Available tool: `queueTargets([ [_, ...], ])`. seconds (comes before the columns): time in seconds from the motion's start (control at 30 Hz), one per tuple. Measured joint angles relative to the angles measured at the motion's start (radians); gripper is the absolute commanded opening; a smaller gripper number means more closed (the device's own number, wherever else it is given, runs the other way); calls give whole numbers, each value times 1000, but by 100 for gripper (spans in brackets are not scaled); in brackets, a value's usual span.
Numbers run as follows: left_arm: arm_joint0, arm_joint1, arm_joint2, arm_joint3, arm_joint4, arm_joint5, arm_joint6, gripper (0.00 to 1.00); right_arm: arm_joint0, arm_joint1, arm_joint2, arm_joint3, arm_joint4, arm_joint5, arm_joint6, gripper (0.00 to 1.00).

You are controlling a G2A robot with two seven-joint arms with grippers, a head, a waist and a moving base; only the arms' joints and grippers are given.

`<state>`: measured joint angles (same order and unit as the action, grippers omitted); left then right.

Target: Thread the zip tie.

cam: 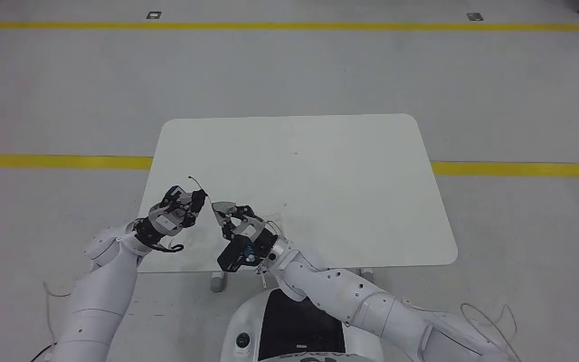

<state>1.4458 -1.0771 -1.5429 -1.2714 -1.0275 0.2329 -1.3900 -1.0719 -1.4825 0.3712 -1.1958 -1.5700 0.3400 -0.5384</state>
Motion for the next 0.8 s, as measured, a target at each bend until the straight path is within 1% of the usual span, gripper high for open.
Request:
queueTargets([
  [0.67, 0, 0, 0, 0, 0, 0, 0, 0, -34, 7, 16, 22, 0, 0, 23, 0],
  [0.8, 0, 0, 0, 0, 0, 0, 0, 0, -28, 8, 6, 28, 0, 0, 44, 0],
])
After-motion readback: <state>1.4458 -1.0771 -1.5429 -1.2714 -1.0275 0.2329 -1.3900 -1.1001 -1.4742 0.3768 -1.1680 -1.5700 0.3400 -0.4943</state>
